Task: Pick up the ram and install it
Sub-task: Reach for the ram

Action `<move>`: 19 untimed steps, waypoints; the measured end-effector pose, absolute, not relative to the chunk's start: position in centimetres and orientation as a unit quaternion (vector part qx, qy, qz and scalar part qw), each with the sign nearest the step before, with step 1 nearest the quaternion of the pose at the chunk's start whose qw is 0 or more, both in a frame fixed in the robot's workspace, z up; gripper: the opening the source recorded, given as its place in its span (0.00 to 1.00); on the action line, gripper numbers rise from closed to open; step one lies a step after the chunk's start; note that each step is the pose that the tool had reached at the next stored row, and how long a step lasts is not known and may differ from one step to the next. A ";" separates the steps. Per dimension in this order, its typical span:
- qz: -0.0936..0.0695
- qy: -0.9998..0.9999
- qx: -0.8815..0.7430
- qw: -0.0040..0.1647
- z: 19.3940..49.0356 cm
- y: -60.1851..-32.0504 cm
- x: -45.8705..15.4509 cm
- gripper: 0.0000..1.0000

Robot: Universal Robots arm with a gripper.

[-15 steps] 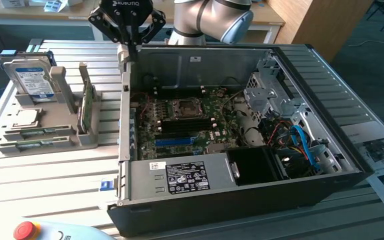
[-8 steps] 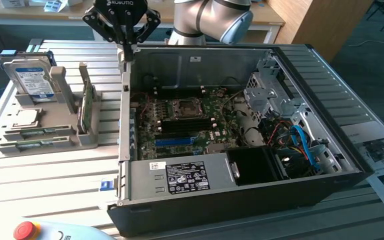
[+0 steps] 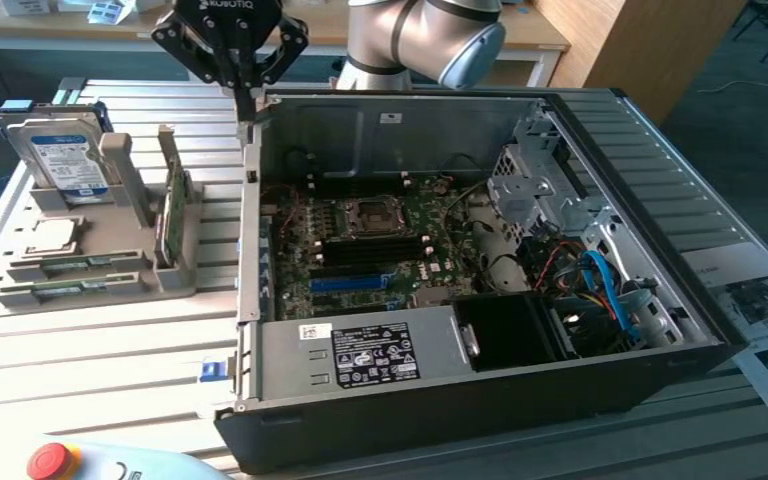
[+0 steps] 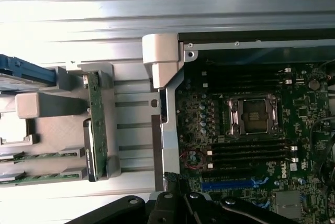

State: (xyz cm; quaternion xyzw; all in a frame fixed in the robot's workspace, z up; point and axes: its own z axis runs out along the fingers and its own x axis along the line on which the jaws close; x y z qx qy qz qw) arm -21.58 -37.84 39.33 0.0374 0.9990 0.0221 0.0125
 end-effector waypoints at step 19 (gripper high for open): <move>0.022 0.999 0.037 0.013 39.3 -37.3 -24.3 0.10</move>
